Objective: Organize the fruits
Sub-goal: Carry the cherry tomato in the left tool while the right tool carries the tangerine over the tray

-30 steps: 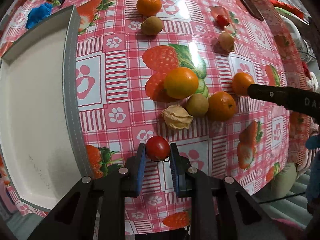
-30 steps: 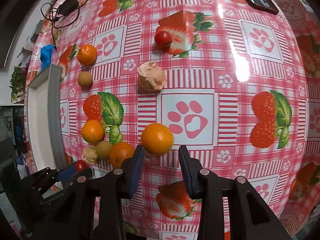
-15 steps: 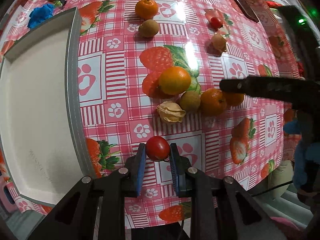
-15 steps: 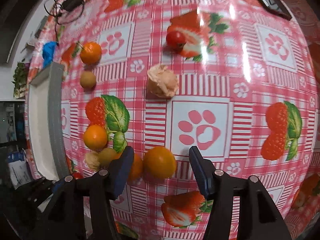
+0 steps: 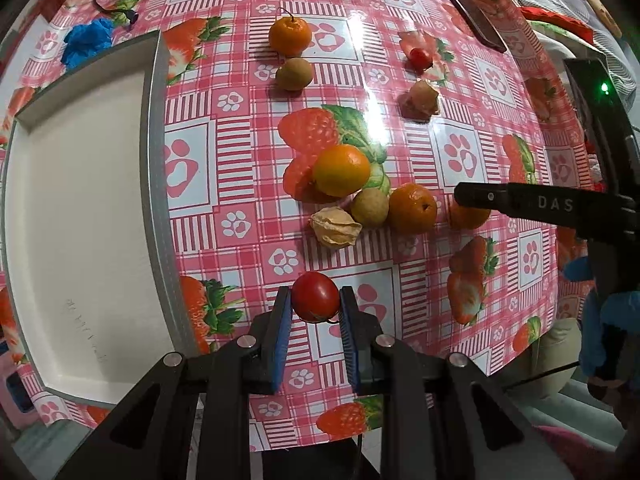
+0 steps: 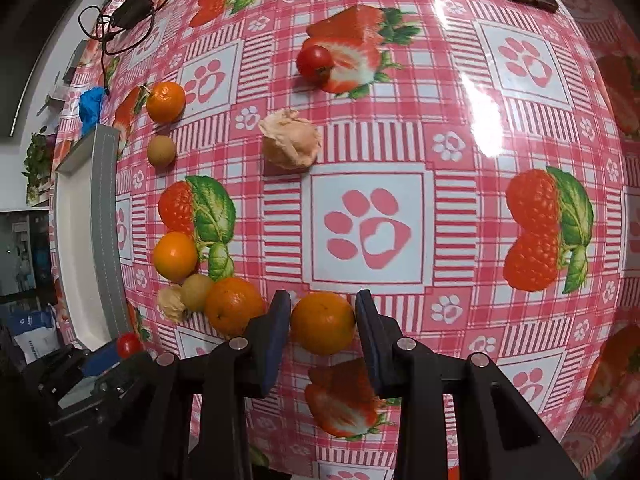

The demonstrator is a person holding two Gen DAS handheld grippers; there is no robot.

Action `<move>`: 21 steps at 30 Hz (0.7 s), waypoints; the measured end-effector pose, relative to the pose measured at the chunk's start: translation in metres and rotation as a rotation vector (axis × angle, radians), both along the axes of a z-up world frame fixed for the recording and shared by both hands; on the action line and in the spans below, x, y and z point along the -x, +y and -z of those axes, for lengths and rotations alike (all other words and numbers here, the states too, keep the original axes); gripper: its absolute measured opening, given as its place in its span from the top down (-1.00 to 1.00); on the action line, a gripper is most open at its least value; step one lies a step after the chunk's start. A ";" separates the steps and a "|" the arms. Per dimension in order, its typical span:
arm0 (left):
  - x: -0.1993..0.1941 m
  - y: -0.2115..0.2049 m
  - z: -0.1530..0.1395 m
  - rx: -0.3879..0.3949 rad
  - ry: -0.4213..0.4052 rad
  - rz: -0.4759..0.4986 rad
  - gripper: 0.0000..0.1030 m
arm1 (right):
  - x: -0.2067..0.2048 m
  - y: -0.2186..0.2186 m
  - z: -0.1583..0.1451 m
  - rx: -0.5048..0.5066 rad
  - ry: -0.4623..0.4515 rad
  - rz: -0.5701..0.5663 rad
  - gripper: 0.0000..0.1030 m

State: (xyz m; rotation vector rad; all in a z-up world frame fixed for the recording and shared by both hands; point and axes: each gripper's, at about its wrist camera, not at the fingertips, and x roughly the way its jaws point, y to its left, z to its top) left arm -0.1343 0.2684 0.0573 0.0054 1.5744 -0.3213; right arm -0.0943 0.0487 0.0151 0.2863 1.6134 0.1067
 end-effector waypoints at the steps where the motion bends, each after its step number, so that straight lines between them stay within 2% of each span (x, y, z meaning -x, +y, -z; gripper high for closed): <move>1: 0.000 0.001 0.000 -0.001 0.002 -0.002 0.50 | 0.000 0.000 0.002 0.000 0.003 0.000 0.31; 3: 0.002 0.000 0.002 -0.003 0.005 -0.006 0.50 | 0.027 -0.017 -0.006 -0.002 0.003 -0.006 0.31; 6: 0.004 0.001 0.002 -0.004 0.006 -0.009 0.50 | 0.039 -0.021 -0.002 0.012 0.010 -0.011 0.31; 16: 0.009 0.006 0.000 -0.001 0.004 -0.028 0.50 | 0.050 -0.006 0.010 0.044 0.009 -0.053 0.31; 21: 0.009 0.013 -0.006 0.005 -0.007 -0.042 0.50 | 0.062 -0.020 0.005 -0.010 0.012 0.021 0.31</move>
